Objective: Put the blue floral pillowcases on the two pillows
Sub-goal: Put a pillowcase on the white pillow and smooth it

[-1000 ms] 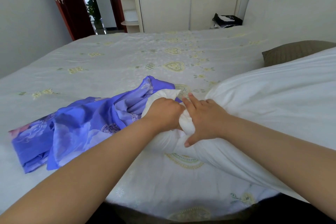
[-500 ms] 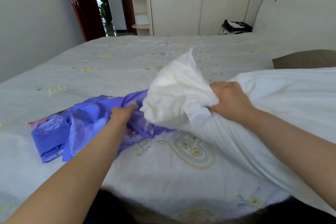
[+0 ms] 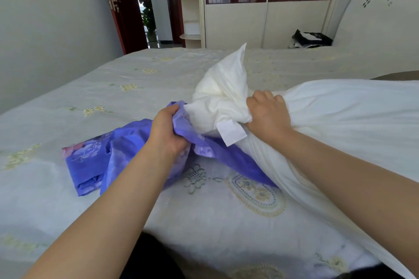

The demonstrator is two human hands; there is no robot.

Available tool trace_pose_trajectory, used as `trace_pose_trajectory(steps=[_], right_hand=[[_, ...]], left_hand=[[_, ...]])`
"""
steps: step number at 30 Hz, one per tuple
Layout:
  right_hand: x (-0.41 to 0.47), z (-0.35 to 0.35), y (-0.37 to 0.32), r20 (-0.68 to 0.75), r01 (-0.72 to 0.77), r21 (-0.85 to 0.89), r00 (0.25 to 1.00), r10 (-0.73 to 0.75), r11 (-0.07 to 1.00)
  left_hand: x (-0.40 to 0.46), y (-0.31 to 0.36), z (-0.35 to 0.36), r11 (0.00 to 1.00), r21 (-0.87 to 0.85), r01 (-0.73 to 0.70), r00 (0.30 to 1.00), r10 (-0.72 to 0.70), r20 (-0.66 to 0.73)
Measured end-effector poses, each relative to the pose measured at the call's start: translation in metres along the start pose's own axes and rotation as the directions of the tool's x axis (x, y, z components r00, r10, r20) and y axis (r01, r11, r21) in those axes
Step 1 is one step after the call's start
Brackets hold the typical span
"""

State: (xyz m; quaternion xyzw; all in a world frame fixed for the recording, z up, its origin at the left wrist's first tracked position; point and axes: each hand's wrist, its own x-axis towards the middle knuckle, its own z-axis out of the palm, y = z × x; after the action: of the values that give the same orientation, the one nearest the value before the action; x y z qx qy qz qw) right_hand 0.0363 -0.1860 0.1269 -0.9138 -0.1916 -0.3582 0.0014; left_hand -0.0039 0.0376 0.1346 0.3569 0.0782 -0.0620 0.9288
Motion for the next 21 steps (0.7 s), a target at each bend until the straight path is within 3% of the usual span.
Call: trace_pose_trajectory(steps=[4,7,11,17,21], right_hand=[[-0.004,0.000,-0.039,-0.039,0.139,-0.019,0.989,-0.140,0.990],[-0.033,0.011,-0.058,-0.026,0.351,-0.030,0.936,-0.352,0.936],[-0.060,0.020,-0.070,-0.071,0.495,0.012,0.867,-0.493,0.869],[-0.057,0.016,-0.064,-0.081,0.573,0.013,0.818,-0.570,0.820],[-0.058,0.015,-0.064,-0.060,0.623,0.023,0.782,-0.621,0.782]], left_hand=[[-0.006,0.008,-0.003,0.990,0.138,-0.036,0.998,0.042,-0.037],[0.000,0.023,-0.027,0.954,0.276,-0.114,0.947,0.188,-0.259],[0.007,0.045,-0.069,0.936,0.350,-0.031,0.842,0.213,-0.495],[0.022,0.068,-0.080,0.911,0.396,0.117,0.837,0.125,-0.533],[0.025,0.078,-0.049,0.794,0.585,0.164,0.859,0.177,-0.480]])
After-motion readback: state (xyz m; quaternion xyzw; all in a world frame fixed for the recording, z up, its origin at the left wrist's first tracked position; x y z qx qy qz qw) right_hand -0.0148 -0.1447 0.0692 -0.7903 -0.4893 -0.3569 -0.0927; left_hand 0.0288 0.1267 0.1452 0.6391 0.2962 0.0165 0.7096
